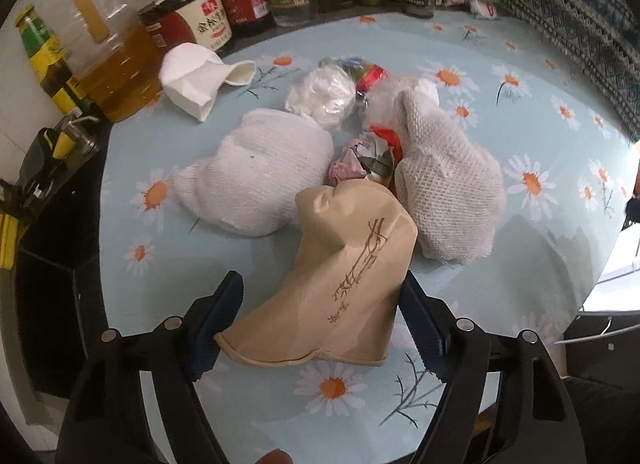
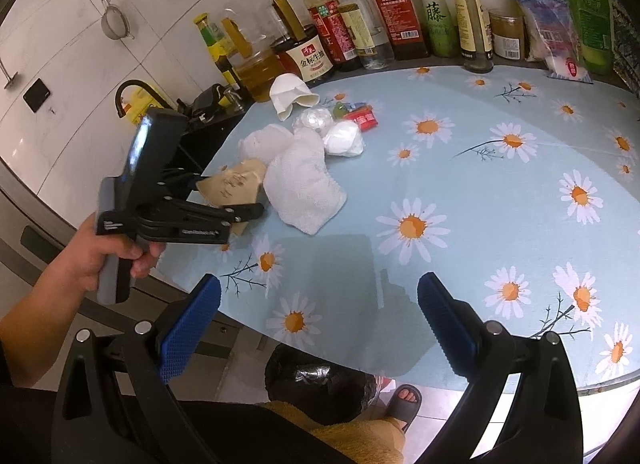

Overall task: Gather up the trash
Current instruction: 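Grasp the brown paper bag with the left tool, then grasp the white mesh cloth with the right tool while the left tool holds the paper bag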

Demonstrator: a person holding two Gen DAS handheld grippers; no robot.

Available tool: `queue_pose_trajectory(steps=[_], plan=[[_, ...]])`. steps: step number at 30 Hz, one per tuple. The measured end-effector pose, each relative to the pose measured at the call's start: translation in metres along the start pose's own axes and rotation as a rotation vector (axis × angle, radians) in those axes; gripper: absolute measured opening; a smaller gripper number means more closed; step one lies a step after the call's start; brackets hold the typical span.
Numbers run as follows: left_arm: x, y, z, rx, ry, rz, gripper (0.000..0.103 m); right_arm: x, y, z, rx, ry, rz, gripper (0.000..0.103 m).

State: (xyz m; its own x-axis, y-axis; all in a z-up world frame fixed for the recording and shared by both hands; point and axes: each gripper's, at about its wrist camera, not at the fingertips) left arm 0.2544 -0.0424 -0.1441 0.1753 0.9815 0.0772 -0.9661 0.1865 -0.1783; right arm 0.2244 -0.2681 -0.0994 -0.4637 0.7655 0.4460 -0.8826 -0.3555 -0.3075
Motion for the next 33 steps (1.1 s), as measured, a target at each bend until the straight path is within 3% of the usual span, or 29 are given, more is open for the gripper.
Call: queue_pose_trajectory(steps=[8,13,25,33], plan=[[0.006,0.023,0.023,-0.033,0.078,0.098,0.076,0.009,-0.014,-0.005,0.020,-0.032,0.053,0.098],[0.016,0.035,0.045,-0.077,0.093,0.191,0.076,0.009,-0.027,-0.010,0.041,-0.076,0.064,0.098],[0.027,0.088,0.098,-0.194,0.115,0.440,0.076,0.011,-0.066,-0.042,0.069,-0.068,0.104,0.091],[0.028,0.126,0.117,-0.223,0.097,0.538,0.076,0.017,-0.097,-0.064,0.118,-0.063,0.192,0.088]])
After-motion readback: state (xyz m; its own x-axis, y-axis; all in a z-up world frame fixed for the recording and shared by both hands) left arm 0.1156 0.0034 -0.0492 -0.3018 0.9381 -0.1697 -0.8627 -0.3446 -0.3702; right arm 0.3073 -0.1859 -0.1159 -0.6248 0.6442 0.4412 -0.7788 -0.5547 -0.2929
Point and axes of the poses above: each gripper's, at about its wrist camera, not at the fingertips, and z roughly against the way its jaws point, x to its left, y to its underside, and after that the axes turned 12 degrees about x, right-handed
